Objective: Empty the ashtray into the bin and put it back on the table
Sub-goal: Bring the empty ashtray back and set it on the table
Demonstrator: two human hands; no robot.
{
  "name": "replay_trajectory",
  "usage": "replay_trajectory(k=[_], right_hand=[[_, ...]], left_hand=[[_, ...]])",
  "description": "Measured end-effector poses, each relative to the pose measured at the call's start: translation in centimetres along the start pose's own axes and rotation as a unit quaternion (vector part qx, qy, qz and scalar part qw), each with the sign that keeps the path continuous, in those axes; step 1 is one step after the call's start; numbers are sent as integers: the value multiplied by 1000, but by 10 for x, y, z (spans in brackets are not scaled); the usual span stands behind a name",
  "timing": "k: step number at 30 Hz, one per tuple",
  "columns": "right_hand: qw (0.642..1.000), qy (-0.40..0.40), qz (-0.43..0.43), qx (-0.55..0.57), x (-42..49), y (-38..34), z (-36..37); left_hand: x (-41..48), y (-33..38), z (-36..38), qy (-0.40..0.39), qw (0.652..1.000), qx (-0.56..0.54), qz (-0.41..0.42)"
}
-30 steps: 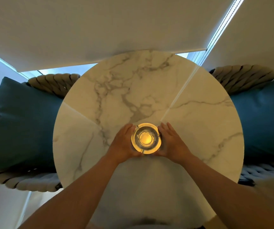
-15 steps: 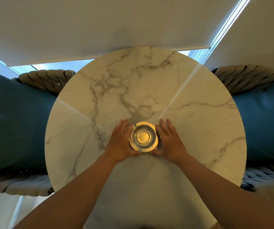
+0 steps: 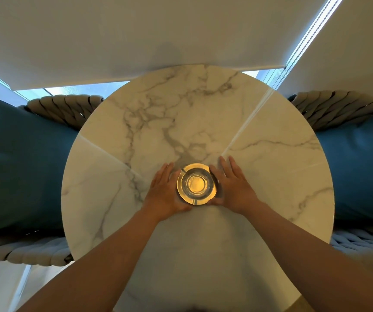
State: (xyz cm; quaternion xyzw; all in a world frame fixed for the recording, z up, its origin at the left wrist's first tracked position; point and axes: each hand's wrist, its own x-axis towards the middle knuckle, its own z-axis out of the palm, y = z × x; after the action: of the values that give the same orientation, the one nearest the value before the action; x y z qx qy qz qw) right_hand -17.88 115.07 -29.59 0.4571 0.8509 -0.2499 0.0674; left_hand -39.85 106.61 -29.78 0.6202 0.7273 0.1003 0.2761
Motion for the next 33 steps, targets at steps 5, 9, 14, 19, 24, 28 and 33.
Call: replay_trajectory(k=[5,9,14,19,24,28,33], right_hand=[[999,-31,-14,-21,10,5,-18],[998,-39,-23,-32,14,8,-26],[997,-58,-29,-35,17,7,-29],[996,-70,-31,-46,21,5,-30],[994,-80,-39,-61,24,5,-31],[992,-90,-41,-76,30,6,-32],[992,-92,-39,-78,32,6,-33]], left_hand=[[-9,-3,1,10,1000,2,-3],[-13,-4,0,18,1000,-5,-2],[-13,-3,-1,21,1000,-11,-6],[-12,-2,0,22,1000,-10,-6],[-15,-1,0,22,1000,-16,-7],[-18,-2,1,16,1000,-10,-7],[-20,-2,3,18,1000,-4,-7]])
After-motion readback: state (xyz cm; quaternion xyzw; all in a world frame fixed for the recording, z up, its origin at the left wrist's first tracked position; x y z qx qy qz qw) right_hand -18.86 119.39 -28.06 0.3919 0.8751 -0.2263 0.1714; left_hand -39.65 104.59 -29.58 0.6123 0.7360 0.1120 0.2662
